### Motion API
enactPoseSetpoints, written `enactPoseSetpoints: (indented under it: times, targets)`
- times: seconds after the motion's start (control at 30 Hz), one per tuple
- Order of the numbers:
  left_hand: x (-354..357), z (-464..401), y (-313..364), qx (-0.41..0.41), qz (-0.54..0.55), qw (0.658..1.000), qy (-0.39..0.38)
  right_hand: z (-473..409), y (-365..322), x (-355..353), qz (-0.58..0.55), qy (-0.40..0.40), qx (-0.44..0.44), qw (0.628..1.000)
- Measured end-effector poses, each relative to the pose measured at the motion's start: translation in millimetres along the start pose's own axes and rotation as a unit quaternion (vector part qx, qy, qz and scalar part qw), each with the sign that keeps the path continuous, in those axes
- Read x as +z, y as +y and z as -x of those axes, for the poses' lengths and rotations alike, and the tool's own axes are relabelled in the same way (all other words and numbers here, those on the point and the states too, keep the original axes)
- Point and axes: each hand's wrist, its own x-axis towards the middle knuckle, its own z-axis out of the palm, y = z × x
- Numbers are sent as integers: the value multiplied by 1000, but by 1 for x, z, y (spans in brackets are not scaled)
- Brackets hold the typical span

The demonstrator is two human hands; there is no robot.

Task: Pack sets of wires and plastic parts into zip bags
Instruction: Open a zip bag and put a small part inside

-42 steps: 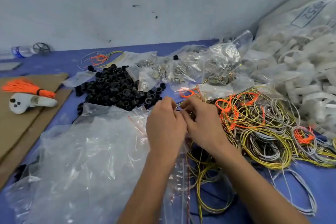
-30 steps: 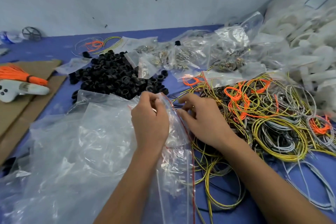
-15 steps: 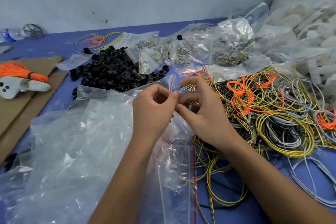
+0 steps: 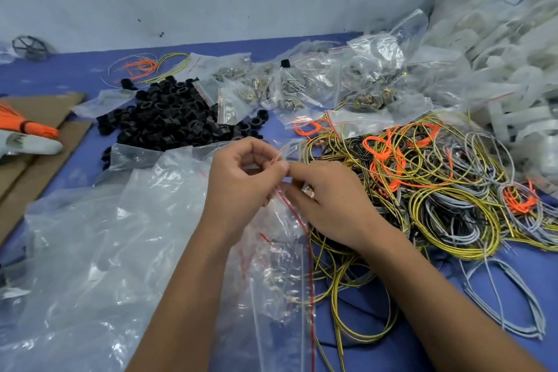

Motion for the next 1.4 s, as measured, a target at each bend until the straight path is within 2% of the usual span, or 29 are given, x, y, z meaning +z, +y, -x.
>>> enactPoseSetpoints:
  times: [0.07, 0.23, 0.3, 0.33, 0.43, 0.47, 0.5, 0.57, 0.63, 0.77, 0.83, 0.97, 1.07, 1.13, 1.17, 1.23, 1.27, 1.4]
  targets:
    - [1, 0, 3, 8, 31, 999, 9, 1, 2, 3, -4, -3, -5, 1000]
    - [5, -1, 10, 99, 51, 981, 158, -5, 4, 11, 54, -30, 42, 997]
    - [6, 0, 12, 127, 33, 967, 217, -11, -2, 11, 44, -20, 36, 998]
    - [4, 0, 11, 136, 17, 958, 252, -15, -7, 12, 14, 12, 33, 999]
    - [-4, -5, 4, 117, -48, 938, 324, -42, -13, 13, -59, 180, 74, 979]
    - [-5, -6, 0, 98, -64, 940, 321, -55, -10, 15, -60, 203, 100, 972]
    - [-5, -7, -4, 78, -75, 947, 303, -71, -4, 17, -46, 186, 119, 974]
    - [1, -5, -10, 38, -87, 963, 251, -99, 12, 26, 50, 51, 124, 990]
    - [8, -5, -15, 16, -112, 970, 213, -117, 26, 35, 163, -65, 87, 981]
    - [11, -11, -24, 1, -137, 966, 221, -134, 38, 48, 230, -180, 24, 956]
    - [12, -12, -28, -3, -144, 965, 221, -137, 42, 50, 233, -189, 22, 954]
    - [12, -11, -30, -8, -155, 964, 215, -131, 41, 44, 214, -106, 68, 969]
    - [12, -10, -28, -17, -147, 967, 207, -120, 35, 32, 228, -82, 96, 965]
    - [12, -9, -26, -22, -141, 968, 208, -107, 31, 22, 202, -37, 100, 974]
    - [12, -9, -26, -22, -140, 968, 208, -98, 28, 16, 169, 12, 101, 980]
    - [13, -9, -24, -21, -137, 968, 208, -75, 19, 3, 48, 119, 110, 986]
    - [13, -10, -24, -20, -134, 970, 204, -62, 14, -2, -35, 148, 121, 981]
    - [14, -11, -23, -18, -119, 978, 170, -13, 2, -11, -299, 119, 169, 932]
